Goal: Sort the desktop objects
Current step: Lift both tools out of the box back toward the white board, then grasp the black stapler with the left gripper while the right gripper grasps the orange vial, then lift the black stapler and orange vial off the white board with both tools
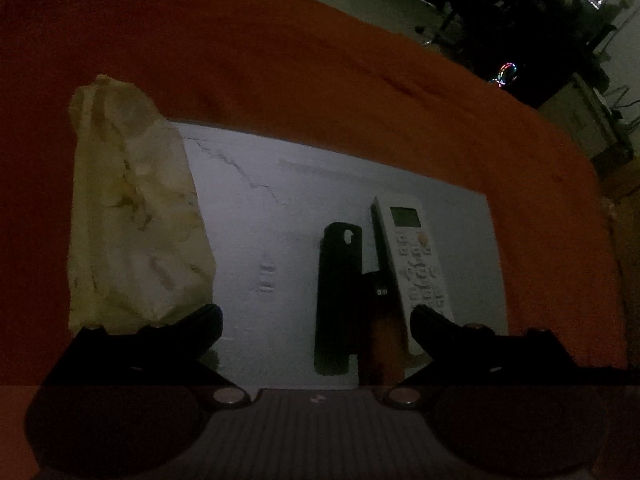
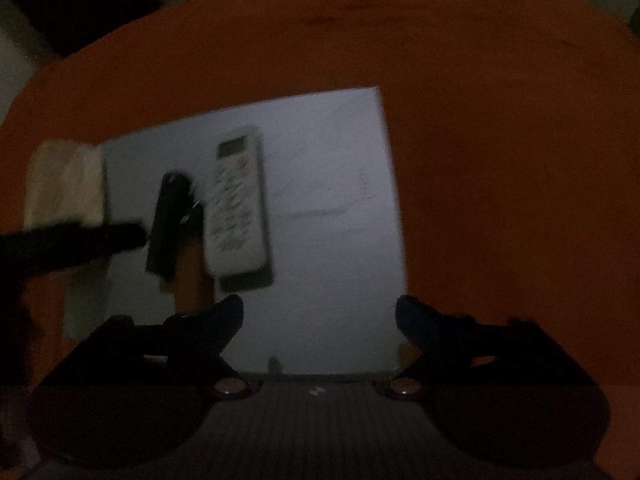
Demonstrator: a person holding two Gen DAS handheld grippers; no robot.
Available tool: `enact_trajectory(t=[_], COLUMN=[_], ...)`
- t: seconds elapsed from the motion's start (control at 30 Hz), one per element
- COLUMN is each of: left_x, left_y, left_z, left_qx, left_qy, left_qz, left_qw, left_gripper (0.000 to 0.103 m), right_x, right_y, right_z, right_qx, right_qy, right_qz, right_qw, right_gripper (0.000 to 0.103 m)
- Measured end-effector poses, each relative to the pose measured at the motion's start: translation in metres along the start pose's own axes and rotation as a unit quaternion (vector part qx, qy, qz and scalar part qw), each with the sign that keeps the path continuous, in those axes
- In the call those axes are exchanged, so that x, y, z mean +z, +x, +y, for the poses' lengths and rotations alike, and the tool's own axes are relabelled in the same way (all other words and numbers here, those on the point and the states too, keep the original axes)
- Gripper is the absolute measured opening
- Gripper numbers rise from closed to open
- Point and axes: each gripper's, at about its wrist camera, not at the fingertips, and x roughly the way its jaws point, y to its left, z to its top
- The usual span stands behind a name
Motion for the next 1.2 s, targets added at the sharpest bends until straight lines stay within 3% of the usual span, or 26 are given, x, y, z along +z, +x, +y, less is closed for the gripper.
enact_trajectory(t=[0.2,0.4,0.6,0.7,0.73,0.77,0.97,1.2], left_x=[0.008,0.014,0.018,0.017,0.017,0.016,0.015,0.01], left_y=[0.013,0.028,0.04,0.041,0.04,0.039,0.035,0.03], left_z=[-0.009,-0.007,-0.006,-0.01,-0.012,-0.014,-0.017,-0.014], left_qx=[-0.002,-0.002,-0.003,-0.003,-0.004,-0.006,-0.007,0.001], left_qy=[-0.007,-0.028,-0.043,-0.038,-0.033,-0.029,-0.001,0.029], left_qz=[-0.005,-0.001,0.004,0.001,-0.002,-0.003,0.011,0.021], left_qw=[1.0,0.9996,0.9991,0.9993,0.9994,0.9995,0.9999,0.9994], left_gripper=[0.093,0.058,0.056,0.049,0.043,0.042,0.023,0.021], right_x=[-0.01,-0.012,-0.011,-0.008,-0.009,-0.01,-0.013,-0.017], right_y=[0.011,0.025,0.044,0.045,0.044,0.042,0.035,0.026], right_z=[0.04,0.067,0.081,0.082,0.082,0.082,0.067,0.045], right_qx=[0.008,0.018,-0.001,0.01,0.008,0.005,0.002,0.002], right_qy=[-0.054,-0.067,-0.094,-0.098,-0.106,-0.114,-0.132,-0.151], right_qz=[0.008,0.004,0.013,0.022,0.023,0.024,0.031,0.048], right_qw=[0.999,0.998,0.995,0.995,0.994,0.993,0.991,0.987], right_gripper=[0.079,0.077,0.065,0.045,0.031,0.028,0.028,0.028])
